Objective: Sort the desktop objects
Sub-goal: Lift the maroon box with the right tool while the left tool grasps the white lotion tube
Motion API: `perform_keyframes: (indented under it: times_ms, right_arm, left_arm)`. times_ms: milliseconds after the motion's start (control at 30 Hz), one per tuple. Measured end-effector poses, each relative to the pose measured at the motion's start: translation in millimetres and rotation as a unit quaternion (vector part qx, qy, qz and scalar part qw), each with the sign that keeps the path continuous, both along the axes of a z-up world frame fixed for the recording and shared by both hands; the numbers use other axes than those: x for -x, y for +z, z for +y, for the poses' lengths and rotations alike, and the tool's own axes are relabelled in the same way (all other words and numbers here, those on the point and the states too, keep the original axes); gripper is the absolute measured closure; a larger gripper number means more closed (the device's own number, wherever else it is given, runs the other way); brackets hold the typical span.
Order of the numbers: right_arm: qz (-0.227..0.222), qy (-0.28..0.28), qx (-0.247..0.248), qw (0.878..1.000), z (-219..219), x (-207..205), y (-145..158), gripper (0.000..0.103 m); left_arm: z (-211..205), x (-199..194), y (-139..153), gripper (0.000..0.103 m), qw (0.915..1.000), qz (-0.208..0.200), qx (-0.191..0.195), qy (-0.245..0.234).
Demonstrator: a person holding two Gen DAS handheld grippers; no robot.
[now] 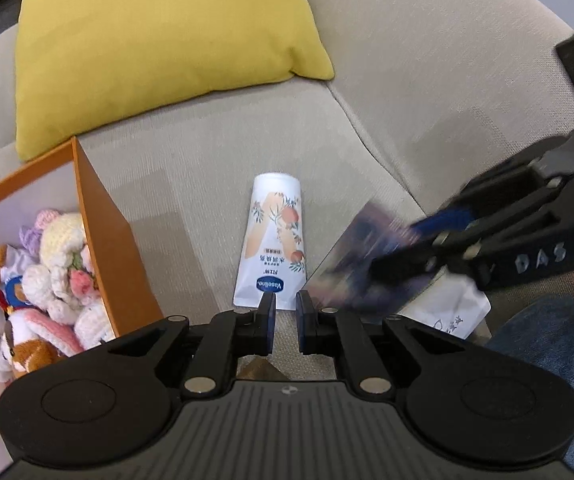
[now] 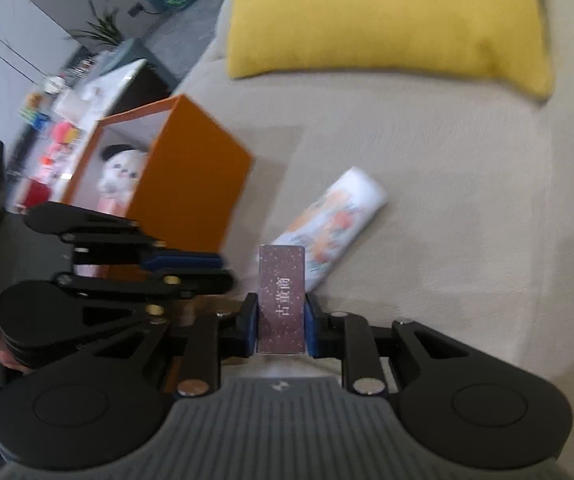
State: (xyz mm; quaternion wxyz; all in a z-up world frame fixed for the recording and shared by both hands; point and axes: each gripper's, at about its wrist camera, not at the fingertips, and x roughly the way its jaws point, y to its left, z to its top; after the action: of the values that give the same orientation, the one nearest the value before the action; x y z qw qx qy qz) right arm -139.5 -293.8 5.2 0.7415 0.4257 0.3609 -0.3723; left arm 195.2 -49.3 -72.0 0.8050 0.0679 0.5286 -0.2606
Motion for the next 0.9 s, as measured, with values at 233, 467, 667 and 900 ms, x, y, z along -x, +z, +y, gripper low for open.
perform_keyframes:
  times_ms: [233,467,667,900]
  right_arm:
    - [0.134,-0.03,0.057,0.989,7.5,20.3,10.6,0.079]
    - [0.152,-0.019,0.017,0.988,2.1,24.6,-13.0,0.078]
    - [0.147,-0.028,0.014,0.989,4.0,24.6,-11.4,0.078]
    - [0.145,-0.029,0.017,0.989,1.1,20.8,-11.8,0.078]
  left_arm:
    - [-15.4,-9.3,-1.7,0.091,0.9992,0.002,-0.032,-0.023]
    - [-27.3,-33.0,-23.5,0.068,0.9973,0.039,-0.062,-0.004]
    - [-37.1,-46.2,-46.6,0.048,0.9944,0.055,-0.089,0.01]
    - [-32.2,-51.6,-68.0,0.034,0.9928,0.086,-0.078,0.03]
